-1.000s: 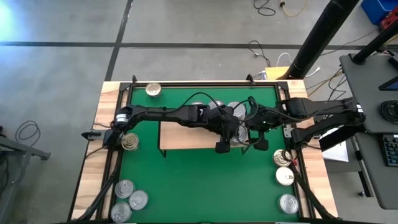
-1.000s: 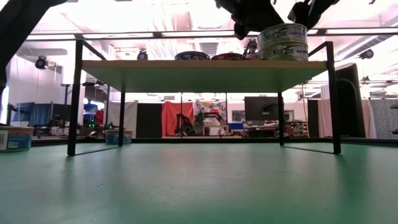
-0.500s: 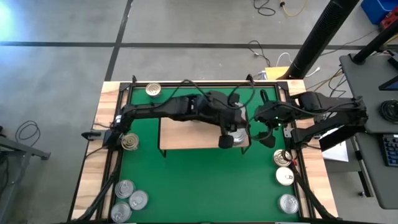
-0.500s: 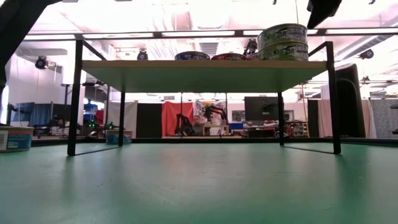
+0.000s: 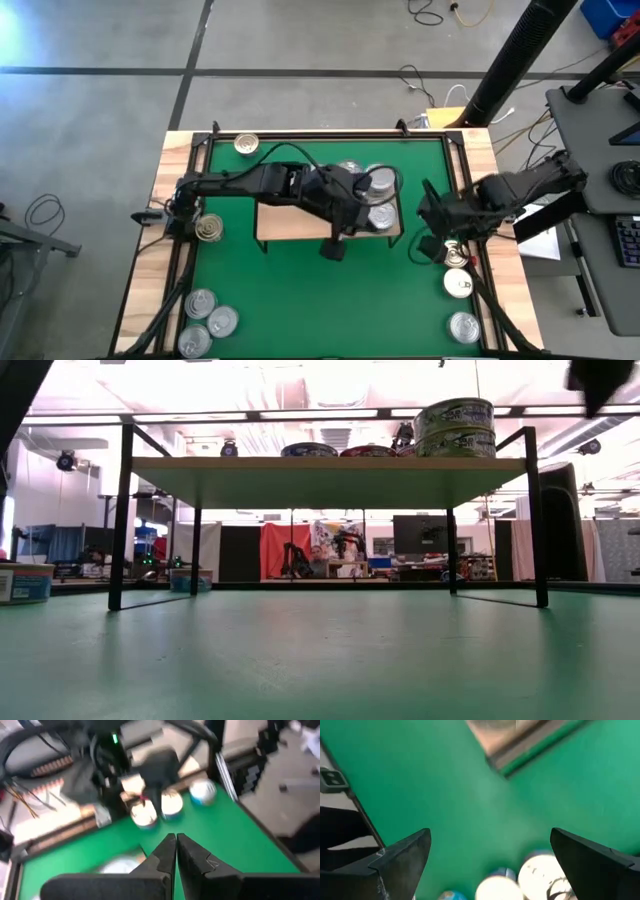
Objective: Stack canned seafood by type on shelf
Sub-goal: Put the middle right blue and pink tuna can on the shelf
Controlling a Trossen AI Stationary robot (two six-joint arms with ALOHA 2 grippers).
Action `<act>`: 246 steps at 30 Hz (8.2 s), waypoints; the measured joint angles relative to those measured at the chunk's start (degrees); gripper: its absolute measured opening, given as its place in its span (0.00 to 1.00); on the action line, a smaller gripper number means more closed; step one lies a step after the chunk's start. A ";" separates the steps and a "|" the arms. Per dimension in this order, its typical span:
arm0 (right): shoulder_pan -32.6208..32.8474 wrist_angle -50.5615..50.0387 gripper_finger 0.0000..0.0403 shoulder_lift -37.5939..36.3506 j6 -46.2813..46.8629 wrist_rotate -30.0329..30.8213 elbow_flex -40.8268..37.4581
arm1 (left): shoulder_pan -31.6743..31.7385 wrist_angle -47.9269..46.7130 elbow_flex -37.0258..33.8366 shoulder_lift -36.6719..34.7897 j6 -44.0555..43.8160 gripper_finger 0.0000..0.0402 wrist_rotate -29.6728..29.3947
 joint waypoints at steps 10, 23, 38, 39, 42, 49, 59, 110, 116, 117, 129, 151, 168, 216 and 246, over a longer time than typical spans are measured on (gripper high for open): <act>10.72 4.01 0.99 3.06 22.23 1.54 -12.51 | -5.94 -6.68 0.00 -4.55 1.10 0.00 -4.78; 12.14 1.91 0.62 7.81 14.53 0.23 -14.25 | -17.59 -5.90 -0.02 -5.74 -9.59 0.00 -25.28; 12.12 -2.51 0.11 7.97 18.00 0.58 -21.66 | -28.66 -14.71 -0.04 -6.29 -29.71 0.00 -43.35; 12.12 -2.55 0.09 7.97 19.07 0.19 -21.92 | -29.56 -16.81 -0.04 -6.27 -31.85 0.00 -45.16; 12.12 -2.46 0.03 7.97 21.97 -0.30 -23.07 | -32.53 -21.57 -0.07 -6.11 -37.82 0.00 -52.32; 12.12 -2.39 0.03 7.97 29.04 -3.02 -26.53 | -40.48 -26.08 -0.07 -6.12 -47.58 0.00 -61.35; 12.12 -0.86 0.03 8.14 33.73 -4.33 -28.62 | -42.84 -40.95 -0.07 -6.39 -64.68 0.00 -55.50; 26.24 -8.51 0.03 36.45 29.79 1.11 4.67 | -46.49 -21.79 -19.89 -3.73 -79.03 0.00 -41.52; 26.22 -0.42 0.03 36.03 30.34 -1.58 -5.53 | -46.31 -11.56 -27.58 -3.73 -81.53 0.00 -35.94; 26.22 1.10 0.03 36.04 30.48 -1.60 -6.50 | -46.24 -10.50 -28.68 -3.73 -81.64 0.00 -34.93; 26.11 26.41 0.03 35.52 17.14 14.45 -0.43 | -41.64 -2.96 -33.51 -3.73 -74.03 0.00 -32.98; 26.69 32.23 0.03 40.96 15.19 3.91 -0.12 | -40.46 -0.29 -38.73 -3.78 -60.72 0.08 -31.11; 17.70 37.55 0.03 46.26 -0.89 6.56 9.23 | -42.22 0.72 -43.28 -3.78 -64.25 0.53 -28.95; 9.32 23.74 0.03 71.60 -5.29 15.63 46.50 | -39.37 31.54 -88.49 -26.47 -51.46 0.64 -26.80; 14.37 13.37 0.03 70.01 5.87 5.23 46.98 | -40.61 33.36 -76.87 -13.64 -54.67 0.64 -31.33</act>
